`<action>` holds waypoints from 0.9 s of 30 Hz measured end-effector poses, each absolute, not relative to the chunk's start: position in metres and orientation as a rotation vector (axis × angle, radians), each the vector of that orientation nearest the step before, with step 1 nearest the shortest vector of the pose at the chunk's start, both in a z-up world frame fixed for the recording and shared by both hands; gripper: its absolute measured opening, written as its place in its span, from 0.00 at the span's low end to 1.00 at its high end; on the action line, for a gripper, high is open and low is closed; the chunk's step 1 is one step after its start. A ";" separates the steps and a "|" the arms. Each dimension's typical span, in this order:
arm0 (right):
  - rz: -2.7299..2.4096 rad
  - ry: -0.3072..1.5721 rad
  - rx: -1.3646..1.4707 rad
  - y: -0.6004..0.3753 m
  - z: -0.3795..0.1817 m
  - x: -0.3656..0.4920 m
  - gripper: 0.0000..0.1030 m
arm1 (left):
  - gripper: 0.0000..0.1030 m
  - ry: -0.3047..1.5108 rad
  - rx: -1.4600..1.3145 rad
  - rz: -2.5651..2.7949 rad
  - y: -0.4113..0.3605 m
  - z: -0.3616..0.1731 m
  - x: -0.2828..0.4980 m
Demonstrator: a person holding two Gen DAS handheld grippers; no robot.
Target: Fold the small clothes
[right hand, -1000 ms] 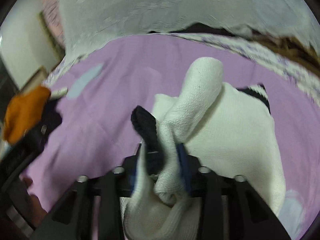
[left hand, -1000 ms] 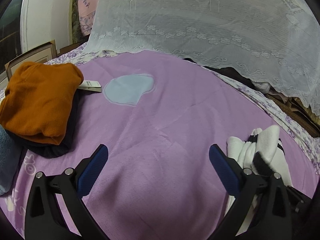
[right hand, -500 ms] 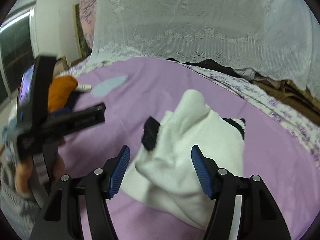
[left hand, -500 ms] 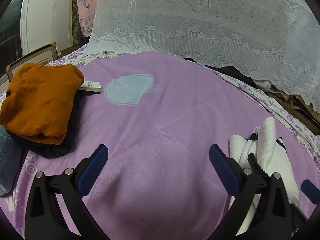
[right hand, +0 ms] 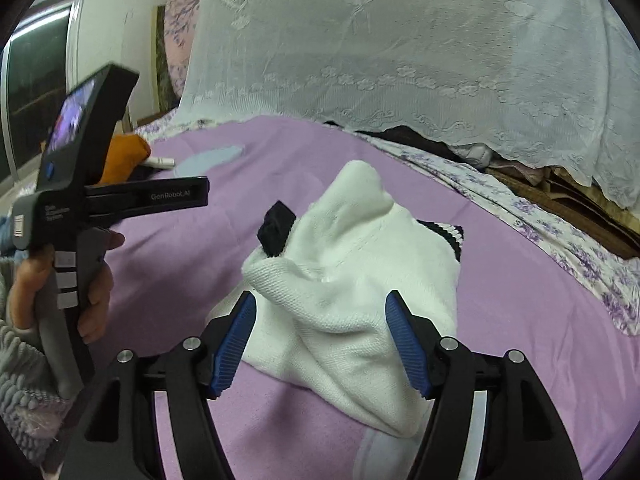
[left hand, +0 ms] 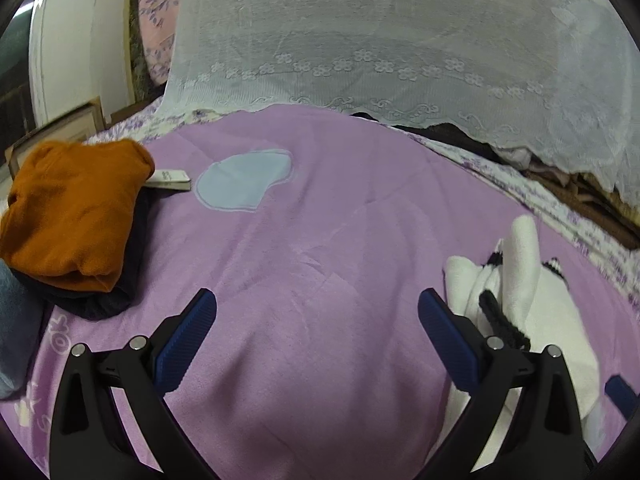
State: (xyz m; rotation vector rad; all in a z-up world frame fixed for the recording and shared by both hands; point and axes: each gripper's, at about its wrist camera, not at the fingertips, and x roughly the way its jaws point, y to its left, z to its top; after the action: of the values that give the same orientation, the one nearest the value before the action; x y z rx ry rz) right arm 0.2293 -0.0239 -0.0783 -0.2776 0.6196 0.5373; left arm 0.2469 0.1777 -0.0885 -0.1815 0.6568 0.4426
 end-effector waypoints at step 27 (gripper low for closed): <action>0.710 0.595 -0.379 -0.011 -0.106 0.191 0.59 | 0.96 0.631 -0.080 0.380 0.146 -0.089 0.246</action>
State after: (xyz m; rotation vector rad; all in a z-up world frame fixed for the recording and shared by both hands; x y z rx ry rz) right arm 0.1914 -0.0111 -0.1059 -0.3794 0.5947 0.7099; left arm 0.2462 0.1458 -0.0892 -0.0802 0.6314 0.3803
